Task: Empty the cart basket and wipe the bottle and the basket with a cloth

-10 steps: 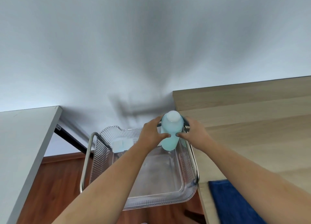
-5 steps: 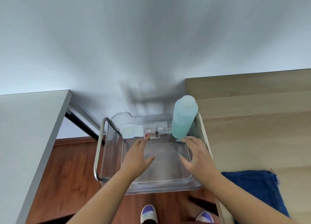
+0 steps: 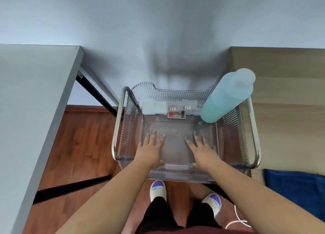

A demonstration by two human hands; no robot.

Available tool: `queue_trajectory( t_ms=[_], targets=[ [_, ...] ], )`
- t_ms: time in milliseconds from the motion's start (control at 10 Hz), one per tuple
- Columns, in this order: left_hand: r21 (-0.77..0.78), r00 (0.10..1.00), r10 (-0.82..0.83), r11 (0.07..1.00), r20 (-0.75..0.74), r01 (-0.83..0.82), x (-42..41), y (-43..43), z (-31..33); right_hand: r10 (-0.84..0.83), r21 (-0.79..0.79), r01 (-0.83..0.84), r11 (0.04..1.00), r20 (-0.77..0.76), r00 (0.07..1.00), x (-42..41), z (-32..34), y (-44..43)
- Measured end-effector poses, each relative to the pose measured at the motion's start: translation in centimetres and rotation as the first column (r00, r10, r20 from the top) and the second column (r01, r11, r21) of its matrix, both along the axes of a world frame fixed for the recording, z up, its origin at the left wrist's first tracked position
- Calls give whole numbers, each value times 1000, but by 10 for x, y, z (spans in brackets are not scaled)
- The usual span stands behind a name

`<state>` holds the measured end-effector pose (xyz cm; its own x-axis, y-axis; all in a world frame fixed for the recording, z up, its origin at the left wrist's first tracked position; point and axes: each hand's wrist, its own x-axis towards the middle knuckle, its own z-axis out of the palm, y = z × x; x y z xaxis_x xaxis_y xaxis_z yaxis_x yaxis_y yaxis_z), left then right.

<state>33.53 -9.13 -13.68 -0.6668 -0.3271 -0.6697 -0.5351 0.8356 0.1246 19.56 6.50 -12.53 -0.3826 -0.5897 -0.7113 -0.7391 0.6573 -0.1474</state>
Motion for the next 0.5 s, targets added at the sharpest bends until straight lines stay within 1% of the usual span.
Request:
queue_trajectory(
  t_ms=[100, 200, 300, 400, 500],
  targets=[
    [14, 1000, -2, 1000, 26, 1, 0, 1, -1, -5, 17, 5, 1000, -3, 1000, 1, -2, 0],
    [13, 1000, 2, 1000, 27, -2, -1, 2, -1, -11, 1, 11, 1000, -2, 1000, -2, -3, 1],
    [-3, 1000, -2, 1000, 31, 2, -1, 3, 0, -12, 17, 12, 1000, -2, 1000, 0, 2, 0],
    [2, 999, 13, 1000, 36, -13, 0, 3, 1, -20, 16, 19, 1000, 30, 999, -1, 14, 0],
    [-2, 999, 9, 1000, 42, -9, -1, 4, 3, -23, -13, 26, 1000, 156, 988, -15, 43, -2]
  ],
)
